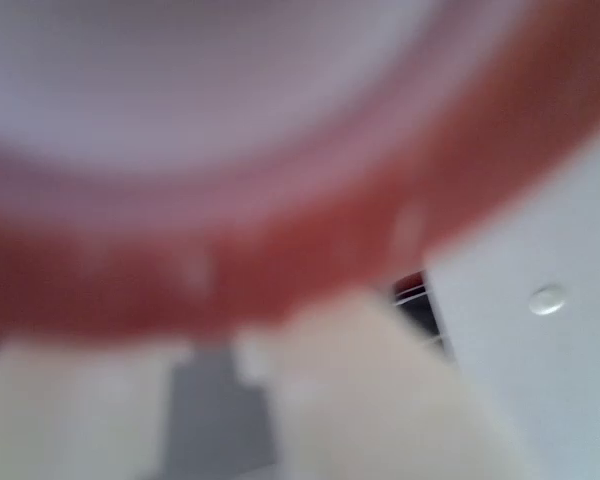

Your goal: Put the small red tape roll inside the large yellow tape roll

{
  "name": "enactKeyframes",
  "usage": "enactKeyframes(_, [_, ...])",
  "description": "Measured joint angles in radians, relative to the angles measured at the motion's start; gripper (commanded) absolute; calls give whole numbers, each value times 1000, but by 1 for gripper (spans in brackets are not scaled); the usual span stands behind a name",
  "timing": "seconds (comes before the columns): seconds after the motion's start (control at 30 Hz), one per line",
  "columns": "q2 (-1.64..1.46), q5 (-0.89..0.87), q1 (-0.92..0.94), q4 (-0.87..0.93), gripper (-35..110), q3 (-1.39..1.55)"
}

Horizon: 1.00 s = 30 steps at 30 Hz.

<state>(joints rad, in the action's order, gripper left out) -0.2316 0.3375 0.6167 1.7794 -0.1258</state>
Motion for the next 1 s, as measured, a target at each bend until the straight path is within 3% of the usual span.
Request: enactKeyframes(1.0, [17,-2,-479,12,0,-31])
